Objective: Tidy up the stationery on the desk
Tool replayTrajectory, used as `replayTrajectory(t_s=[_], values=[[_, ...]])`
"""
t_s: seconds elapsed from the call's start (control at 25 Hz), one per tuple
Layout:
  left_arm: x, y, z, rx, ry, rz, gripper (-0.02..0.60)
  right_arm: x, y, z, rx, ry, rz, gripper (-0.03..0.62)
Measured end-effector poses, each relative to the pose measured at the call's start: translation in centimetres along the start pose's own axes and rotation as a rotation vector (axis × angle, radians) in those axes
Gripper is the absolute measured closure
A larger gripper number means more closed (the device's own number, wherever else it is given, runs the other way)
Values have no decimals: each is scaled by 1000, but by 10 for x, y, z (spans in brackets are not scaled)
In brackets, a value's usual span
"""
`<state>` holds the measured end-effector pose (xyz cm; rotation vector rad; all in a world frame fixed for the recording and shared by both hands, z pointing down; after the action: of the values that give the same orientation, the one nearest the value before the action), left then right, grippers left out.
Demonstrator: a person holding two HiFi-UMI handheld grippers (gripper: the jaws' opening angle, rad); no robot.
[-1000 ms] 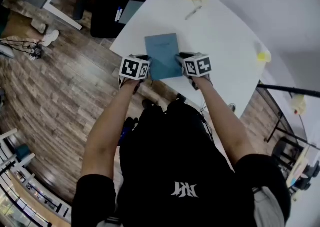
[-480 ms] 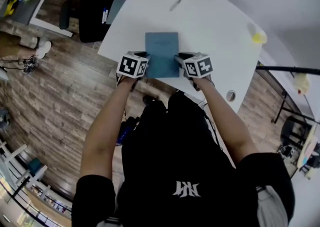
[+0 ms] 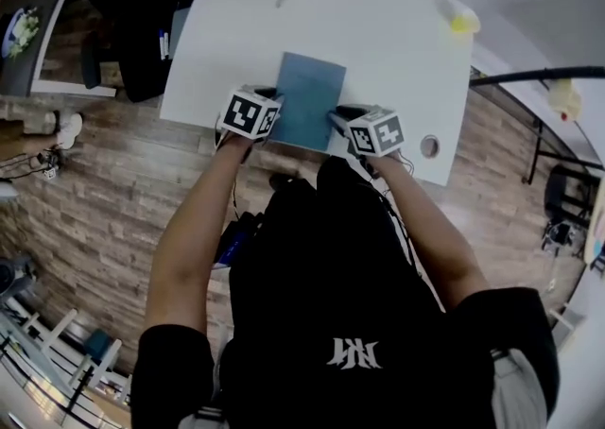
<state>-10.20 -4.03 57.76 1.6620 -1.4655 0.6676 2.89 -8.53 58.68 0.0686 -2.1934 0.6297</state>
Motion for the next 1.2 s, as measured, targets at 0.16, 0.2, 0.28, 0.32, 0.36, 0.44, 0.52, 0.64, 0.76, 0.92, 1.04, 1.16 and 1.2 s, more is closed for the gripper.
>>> replayTrajectory(t_s=[0.16,0.2,0.28,0.32,0.36,0.44,0.52,0.64,0.76,0.92,1.04,1.16,1.2], values=[[1,-1,0,-4,-5,-1,506,0,-1,-2,-1,2,-9,484],[1,-1,0,-5,-8,-1,506,0,-1,-1,-5,9,-8,484],[0,-1,-1,-3,-12,2,506,0,-1,-1,-9,22,-5,484],[-1,0,-1,0,-15,7,503,0,-1,-1,-10,27,-4,482],[-2,0,0,3,-21,15,500,-1,-2,-1,-15,30,-6,482],[-8,3,2,-2,-46,29,500,-7,-8,3,-32,22,-23,484],[-18,5,8,-21,-85,30,500,-18,-14,13,-47,-16,-27,484],[-37,5,19,-57,-158,9,500,-39,-10,45,-96,-129,29,484],[-56,6,35,-93,-236,-5,511,-55,5,87,-250,-211,88,484],[-69,12,54,-118,-300,-17,515,-69,23,147,-537,-248,127,491],[-72,17,63,-102,-322,-19,515,-70,29,194,-791,-219,140,491],[-75,23,70,-131,-344,-35,515,-52,26,229,-1079,-118,159,491],[-76,23,73,-138,-349,-49,515,-42,22,236,-1160,-74,173,491]])
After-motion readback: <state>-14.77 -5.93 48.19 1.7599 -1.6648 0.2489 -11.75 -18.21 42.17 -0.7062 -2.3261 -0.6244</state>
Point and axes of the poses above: the fingertips, and each gripper's own axes: x forward along the fingers, y to its left, z out of its top, the point moved 1 cm from there along -x, backward along the fingers, and after that the axes turned 5 degrees about z, right-handed, at the moved point
